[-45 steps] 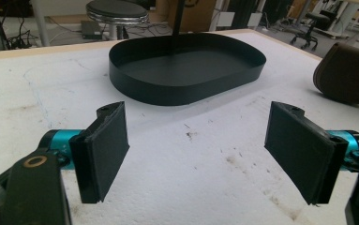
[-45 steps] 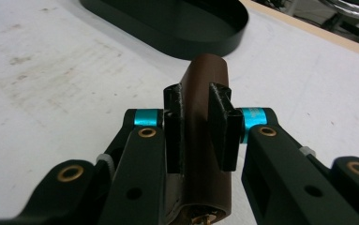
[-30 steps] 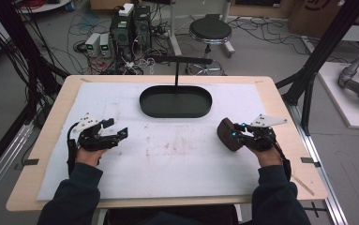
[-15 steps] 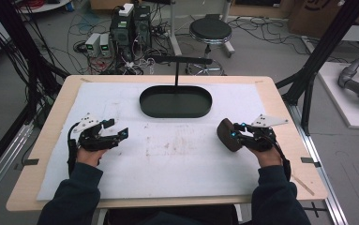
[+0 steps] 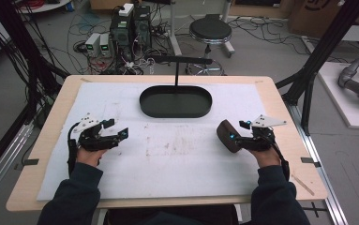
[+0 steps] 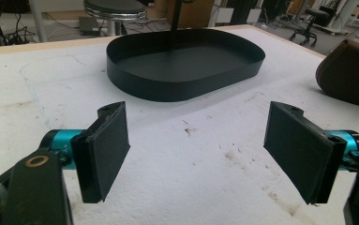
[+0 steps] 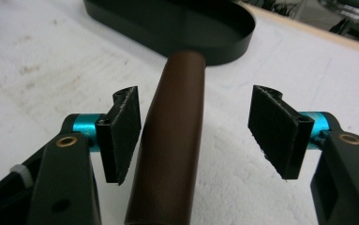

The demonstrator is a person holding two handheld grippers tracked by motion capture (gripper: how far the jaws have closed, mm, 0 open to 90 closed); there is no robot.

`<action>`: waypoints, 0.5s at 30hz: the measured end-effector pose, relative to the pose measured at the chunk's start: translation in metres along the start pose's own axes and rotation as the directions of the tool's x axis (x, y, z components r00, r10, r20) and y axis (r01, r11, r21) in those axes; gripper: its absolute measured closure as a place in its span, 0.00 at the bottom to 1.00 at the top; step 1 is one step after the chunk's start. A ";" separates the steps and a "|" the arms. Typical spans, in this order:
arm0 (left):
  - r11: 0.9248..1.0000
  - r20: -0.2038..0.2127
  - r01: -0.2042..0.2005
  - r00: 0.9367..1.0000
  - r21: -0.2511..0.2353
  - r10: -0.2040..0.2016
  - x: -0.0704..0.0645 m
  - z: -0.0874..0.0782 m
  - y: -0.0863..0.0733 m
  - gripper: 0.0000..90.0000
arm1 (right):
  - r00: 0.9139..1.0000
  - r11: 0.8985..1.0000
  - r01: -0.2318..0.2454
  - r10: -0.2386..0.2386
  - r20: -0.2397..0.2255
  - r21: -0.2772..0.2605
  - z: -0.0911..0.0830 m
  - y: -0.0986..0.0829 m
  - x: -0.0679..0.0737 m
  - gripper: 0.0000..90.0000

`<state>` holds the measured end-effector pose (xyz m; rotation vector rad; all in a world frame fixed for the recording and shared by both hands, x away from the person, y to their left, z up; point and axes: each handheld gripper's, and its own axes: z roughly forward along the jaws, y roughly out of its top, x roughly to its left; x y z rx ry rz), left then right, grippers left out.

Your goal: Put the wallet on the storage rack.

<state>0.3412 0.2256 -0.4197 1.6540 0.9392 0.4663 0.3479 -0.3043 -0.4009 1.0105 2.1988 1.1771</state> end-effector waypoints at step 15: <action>1.000 -0.004 -0.001 1.000 0.001 0.001 0.000 0.000 0.000 0.25 | 0.999 0.989 0.034 -0.033 -0.009 0.144 0.018 -0.005 0.009 0.34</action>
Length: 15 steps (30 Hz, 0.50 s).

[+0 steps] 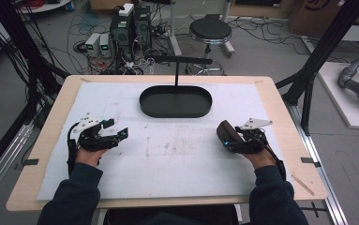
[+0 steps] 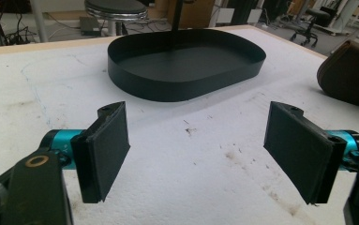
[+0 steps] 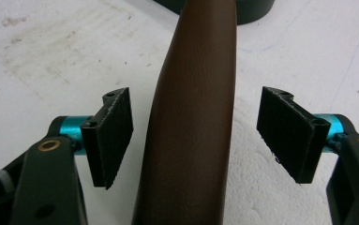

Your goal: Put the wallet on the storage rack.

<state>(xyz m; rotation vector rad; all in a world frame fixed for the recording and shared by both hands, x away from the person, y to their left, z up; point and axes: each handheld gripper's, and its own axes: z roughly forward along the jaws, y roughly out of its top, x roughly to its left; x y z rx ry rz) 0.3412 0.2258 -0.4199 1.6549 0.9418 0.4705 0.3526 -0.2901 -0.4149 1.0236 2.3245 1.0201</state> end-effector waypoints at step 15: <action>0.999 -0.002 -0.042 0.999 -0.018 0.042 0.000 -0.004 -0.001 0.25 | 1.000 0.999 0.004 -0.005 -0.029 -0.039 0.005 0.027 0.003 0.72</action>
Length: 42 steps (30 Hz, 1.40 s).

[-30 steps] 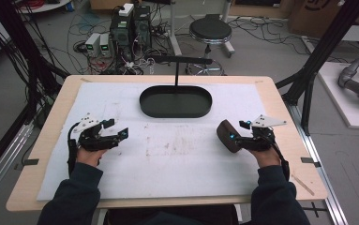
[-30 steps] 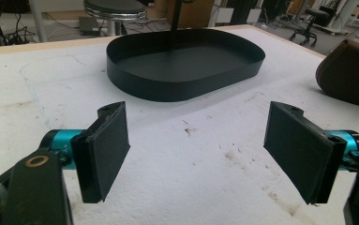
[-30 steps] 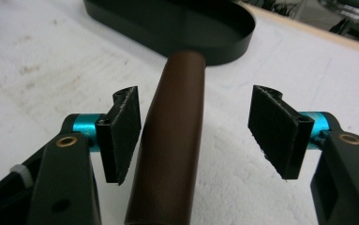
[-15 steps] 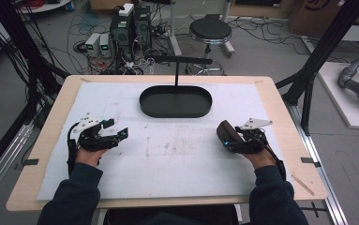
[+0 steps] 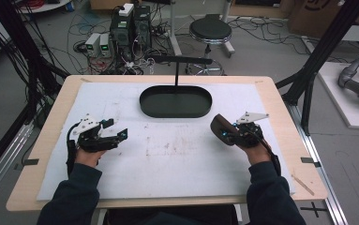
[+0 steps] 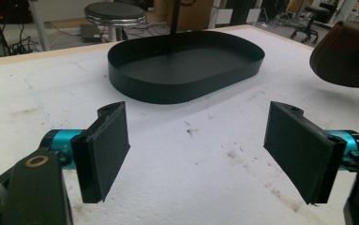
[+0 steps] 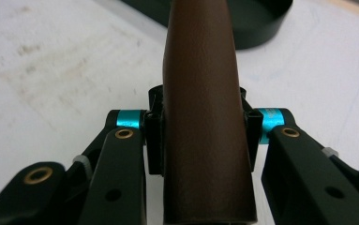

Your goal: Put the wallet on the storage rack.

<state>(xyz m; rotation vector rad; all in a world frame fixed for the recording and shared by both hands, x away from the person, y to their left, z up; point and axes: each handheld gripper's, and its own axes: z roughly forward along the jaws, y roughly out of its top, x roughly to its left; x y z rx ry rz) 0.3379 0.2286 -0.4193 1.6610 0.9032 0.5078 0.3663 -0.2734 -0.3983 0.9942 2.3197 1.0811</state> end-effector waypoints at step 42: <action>0.999 -0.002 -0.031 1.000 -0.029 0.031 0.004 -0.004 -0.001 0.25 | 0.966 0.976 -0.216 0.216 -0.145 0.014 0.181 0.117 -0.011 0.71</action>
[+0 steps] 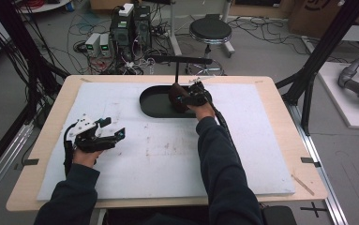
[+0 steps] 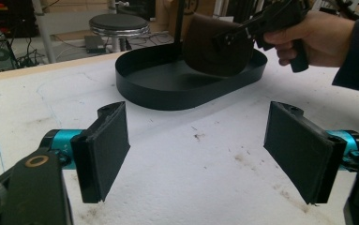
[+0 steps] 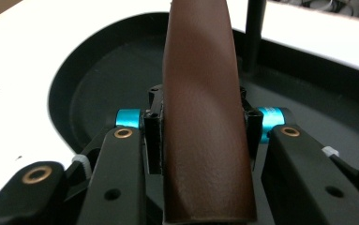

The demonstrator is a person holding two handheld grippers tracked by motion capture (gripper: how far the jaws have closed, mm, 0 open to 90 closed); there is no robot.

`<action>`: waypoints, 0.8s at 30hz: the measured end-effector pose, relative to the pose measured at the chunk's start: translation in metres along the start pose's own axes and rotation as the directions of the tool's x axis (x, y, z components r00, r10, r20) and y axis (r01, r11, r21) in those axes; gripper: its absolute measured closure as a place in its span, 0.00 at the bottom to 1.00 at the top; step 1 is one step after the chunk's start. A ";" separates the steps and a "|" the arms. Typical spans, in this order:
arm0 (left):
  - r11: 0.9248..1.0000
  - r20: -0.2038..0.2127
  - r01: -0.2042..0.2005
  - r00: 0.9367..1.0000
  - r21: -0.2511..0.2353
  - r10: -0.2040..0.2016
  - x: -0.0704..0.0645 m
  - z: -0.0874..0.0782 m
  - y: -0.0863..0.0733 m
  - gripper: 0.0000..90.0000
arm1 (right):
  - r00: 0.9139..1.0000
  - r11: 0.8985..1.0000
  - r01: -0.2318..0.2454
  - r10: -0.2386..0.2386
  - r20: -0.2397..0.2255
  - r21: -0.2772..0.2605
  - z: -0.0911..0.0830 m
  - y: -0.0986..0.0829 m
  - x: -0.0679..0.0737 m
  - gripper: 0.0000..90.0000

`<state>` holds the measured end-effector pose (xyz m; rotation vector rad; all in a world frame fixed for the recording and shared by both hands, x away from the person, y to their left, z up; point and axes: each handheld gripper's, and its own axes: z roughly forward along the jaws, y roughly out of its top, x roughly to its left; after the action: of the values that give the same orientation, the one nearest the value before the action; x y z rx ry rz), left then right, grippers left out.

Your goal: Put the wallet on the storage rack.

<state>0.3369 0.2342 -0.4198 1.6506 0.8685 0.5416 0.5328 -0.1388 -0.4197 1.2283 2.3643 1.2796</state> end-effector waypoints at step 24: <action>0.998 -0.006 0.053 0.999 -0.021 -0.053 0.002 0.004 0.001 0.21 | 0.979 0.992 0.122 -0.123 0.162 0.017 -0.124 -0.036 -0.025 0.29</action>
<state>0.3410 0.2331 -0.4197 1.6030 0.9059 0.5187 0.4656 -0.2428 -0.3764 1.1234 2.2907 1.0914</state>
